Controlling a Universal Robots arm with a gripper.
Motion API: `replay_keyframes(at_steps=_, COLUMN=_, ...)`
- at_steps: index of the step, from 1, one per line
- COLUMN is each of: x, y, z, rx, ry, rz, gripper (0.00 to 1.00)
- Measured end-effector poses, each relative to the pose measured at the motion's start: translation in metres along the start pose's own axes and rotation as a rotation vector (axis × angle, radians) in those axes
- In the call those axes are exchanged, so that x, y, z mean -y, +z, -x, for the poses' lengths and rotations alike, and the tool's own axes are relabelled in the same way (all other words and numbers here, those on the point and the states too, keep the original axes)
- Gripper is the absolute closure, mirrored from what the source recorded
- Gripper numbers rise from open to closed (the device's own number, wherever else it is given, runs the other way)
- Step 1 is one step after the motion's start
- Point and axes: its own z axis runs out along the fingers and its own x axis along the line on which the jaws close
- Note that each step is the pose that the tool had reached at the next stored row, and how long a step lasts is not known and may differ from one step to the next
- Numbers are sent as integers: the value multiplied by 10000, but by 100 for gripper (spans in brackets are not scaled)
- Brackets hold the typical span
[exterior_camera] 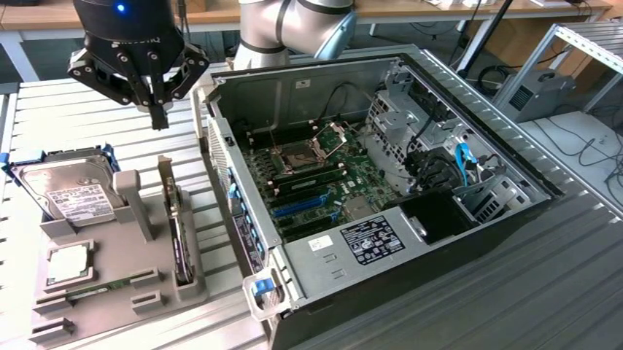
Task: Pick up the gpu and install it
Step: 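Reach for the gpu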
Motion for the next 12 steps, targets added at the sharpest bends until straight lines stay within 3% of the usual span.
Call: replay_keyframes(at_steps=12, x=5, y=-2, z=-72, rx=-1, ry=1, rz=0, gripper=89)
